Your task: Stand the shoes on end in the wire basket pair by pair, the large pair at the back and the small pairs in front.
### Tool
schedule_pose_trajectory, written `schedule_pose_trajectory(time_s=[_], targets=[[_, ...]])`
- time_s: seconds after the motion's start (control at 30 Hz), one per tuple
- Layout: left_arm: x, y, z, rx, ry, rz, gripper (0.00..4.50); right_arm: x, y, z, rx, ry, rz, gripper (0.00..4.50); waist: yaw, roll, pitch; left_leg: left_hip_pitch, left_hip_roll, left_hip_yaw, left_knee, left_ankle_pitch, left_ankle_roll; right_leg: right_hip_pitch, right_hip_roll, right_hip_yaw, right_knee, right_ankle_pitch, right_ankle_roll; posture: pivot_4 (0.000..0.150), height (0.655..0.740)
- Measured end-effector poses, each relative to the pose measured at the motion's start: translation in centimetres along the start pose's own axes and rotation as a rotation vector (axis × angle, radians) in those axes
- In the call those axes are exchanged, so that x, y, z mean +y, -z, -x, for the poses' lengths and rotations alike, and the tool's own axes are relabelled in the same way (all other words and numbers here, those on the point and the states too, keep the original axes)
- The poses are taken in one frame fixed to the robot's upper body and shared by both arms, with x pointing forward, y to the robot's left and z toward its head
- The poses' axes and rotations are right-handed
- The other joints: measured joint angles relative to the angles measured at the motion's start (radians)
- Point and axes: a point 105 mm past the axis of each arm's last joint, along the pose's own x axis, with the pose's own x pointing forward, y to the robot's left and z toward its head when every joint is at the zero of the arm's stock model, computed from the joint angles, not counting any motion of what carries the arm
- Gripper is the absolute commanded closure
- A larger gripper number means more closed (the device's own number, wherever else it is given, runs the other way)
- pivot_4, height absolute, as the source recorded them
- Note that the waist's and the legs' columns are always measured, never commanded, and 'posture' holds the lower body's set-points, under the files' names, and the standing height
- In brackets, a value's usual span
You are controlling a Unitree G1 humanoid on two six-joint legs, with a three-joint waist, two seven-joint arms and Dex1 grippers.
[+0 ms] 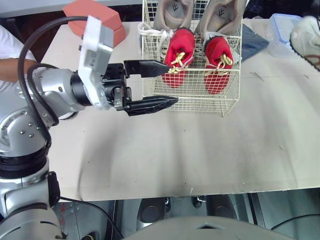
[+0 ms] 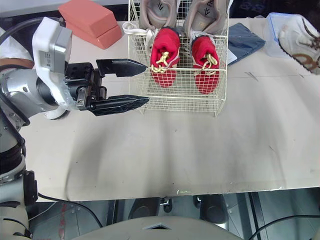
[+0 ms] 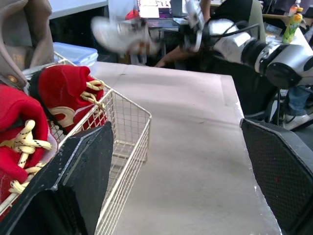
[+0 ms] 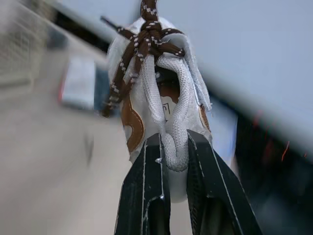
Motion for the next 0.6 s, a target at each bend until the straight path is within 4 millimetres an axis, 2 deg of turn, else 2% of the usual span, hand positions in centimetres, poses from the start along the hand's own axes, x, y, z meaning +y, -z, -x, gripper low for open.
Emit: schedule_pose_trajectory(time_s=[0.2, 0.3, 0.43, 0.5, 0.6], targets=[[1.1, -0.6, 0.8, 0.032, 0.018, -0.055, 0.0, 6.9, -6.1, -3.3, -0.26, -0.281, 0.287, 4.44, -0.003, 0.0, 0.001, 0.0, 0.0, 0.001, 0.001, 0.0, 0.0, 0.0, 0.0, 0.001, 0.0, 0.0, 0.0, 0.15, 0.686], [1.2, -1.1, 1.2, 0.053, 0.055, -0.066, 0.0, 9.6, -9.2, -4.4, -0.404, -0.4, 0.474, 4.44, -0.003, 0.0, 0.001, 0.0, 0.0, 0.0, 0.0, 0.0, 0.0, 0.0, 0.0, 0.0, 0.0, 0.0, 0.0, 0.15, 0.686], [2.5, -1.5, 1.4, 0.051, 0.025, -0.094, 0.0, 12.6, -10.9, -5.4, -0.515, -0.543, 0.644, 4.44, 0.004, -0.001, 0.002, 0.0, 0.0, 0.0, 0.001, 0.0, 0.0, 0.0, 0.0, 0.0, 0.0, 0.0, 0.0, 0.15, 0.686], [3.2, -1.6, 0.6, 0.05, 0.01, -0.114, 0.0, 14.1, -12.0, -6.0, -0.584, -0.602, 0.712, 4.44, 0.008, -0.002, 0.002, 0.0, 0.0, 0.0, 0.001, 0.0, 0.0, 0.0, 0.0, 0.0, 0.0, 0.0, 0.0, 0.15, 0.686], [3.4, -1.1, -0.9, 0.056, 0.039, -0.111, 0.0, 15.0, -13.8, -6.7, -0.669, -0.628, 0.792, 4.44, 0.009, -0.004, 0.004, -0.002, 0.0, 0.0, 0.002, 0.0, 0.0, -0.001, 0.0, 0.0, 0.0, 0.0, 0.0, 0.15, 0.686]])
